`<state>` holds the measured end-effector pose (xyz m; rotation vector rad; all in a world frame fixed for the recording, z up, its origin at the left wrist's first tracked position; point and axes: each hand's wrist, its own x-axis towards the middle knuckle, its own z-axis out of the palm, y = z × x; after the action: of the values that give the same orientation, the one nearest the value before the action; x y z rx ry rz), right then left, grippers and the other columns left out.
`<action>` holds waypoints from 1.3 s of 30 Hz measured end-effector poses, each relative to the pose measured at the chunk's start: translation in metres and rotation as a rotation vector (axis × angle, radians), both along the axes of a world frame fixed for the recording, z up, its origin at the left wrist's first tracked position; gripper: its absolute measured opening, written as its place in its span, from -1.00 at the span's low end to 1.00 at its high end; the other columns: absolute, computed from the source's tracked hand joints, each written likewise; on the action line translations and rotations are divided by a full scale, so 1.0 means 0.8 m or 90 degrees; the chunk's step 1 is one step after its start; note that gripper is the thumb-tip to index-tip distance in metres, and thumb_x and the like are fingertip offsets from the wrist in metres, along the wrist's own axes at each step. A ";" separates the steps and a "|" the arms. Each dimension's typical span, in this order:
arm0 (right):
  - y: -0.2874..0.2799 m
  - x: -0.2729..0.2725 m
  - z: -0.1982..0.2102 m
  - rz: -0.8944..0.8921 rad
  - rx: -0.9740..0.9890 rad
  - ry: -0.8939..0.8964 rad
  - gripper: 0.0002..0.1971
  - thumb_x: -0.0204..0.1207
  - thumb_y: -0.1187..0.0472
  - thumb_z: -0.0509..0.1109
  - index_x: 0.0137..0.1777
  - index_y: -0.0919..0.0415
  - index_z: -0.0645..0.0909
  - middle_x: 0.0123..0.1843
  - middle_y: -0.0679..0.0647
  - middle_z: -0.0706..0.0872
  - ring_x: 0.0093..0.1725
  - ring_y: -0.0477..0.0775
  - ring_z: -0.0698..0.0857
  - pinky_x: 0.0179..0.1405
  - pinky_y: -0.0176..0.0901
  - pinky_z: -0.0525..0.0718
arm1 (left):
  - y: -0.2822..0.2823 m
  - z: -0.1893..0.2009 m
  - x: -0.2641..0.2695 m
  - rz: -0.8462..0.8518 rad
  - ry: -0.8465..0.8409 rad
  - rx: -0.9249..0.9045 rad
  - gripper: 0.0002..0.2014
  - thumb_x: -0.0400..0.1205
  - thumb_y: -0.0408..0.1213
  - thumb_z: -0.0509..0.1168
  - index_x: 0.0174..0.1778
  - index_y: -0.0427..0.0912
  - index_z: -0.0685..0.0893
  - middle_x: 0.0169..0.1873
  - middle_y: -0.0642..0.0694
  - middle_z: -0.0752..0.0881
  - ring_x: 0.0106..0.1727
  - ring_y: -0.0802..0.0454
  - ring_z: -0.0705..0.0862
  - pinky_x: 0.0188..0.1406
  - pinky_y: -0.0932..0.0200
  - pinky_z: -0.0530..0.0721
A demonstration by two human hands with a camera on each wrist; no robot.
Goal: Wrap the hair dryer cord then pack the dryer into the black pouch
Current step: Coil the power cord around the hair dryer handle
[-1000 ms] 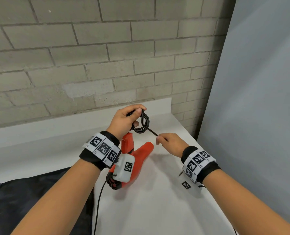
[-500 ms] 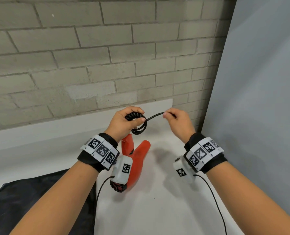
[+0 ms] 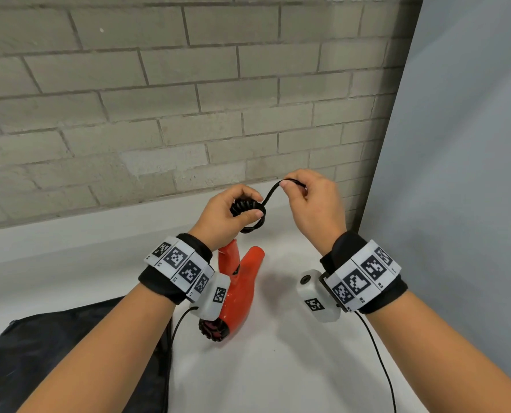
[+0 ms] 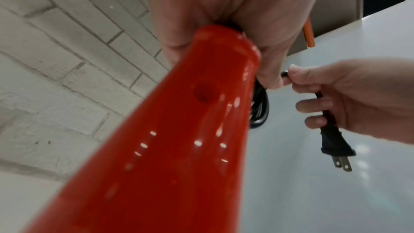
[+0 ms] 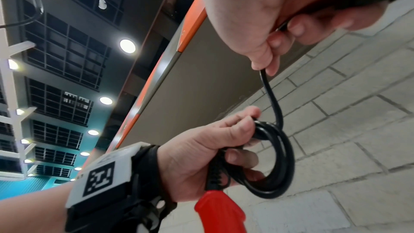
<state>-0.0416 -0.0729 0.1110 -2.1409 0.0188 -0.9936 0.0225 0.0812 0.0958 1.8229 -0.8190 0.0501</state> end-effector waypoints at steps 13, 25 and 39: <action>0.006 -0.024 0.004 0.054 -0.055 -0.001 -0.84 0.52 0.19 0.32 -0.14 0.17 0.73 -0.26 -0.06 0.65 -0.24 -0.01 0.62 -0.19 -0.05 0.63 | 0.003 0.003 0.005 -0.010 -0.015 0.133 -0.74 0.54 -0.32 0.35 0.13 0.00 0.67 0.05 -0.08 0.76 0.15 0.02 0.68 0.25 0.13 0.58; -0.038 -0.017 -0.043 0.145 -0.152 0.298 -0.85 0.56 0.38 0.23 -0.04 0.28 0.65 -0.28 -0.04 0.55 -0.27 -0.08 0.52 -0.29 -0.50 0.40 | -0.006 -0.002 0.005 0.074 0.091 -0.113 -0.88 0.62 -0.36 0.21 0.00 -0.08 0.59 -0.34 0.11 0.55 -0.45 0.39 0.55 -0.21 0.37 0.47; 0.011 -0.014 -0.021 0.222 0.246 -0.019 -0.67 0.39 0.50 0.41 -0.32 0.00 0.54 -0.24 -0.03 0.57 -0.31 -0.22 0.65 -0.25 -0.35 0.75 | -0.023 -0.005 0.000 0.032 0.137 -0.122 -0.87 0.66 -0.29 0.14 -0.03 -0.01 0.58 -0.25 0.08 0.59 -0.21 0.17 0.57 -0.34 0.35 0.53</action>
<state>-0.0530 -0.0642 0.0942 -1.7035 -0.1596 -0.7465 0.0223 0.0628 0.0921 1.6351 -0.5962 -0.0344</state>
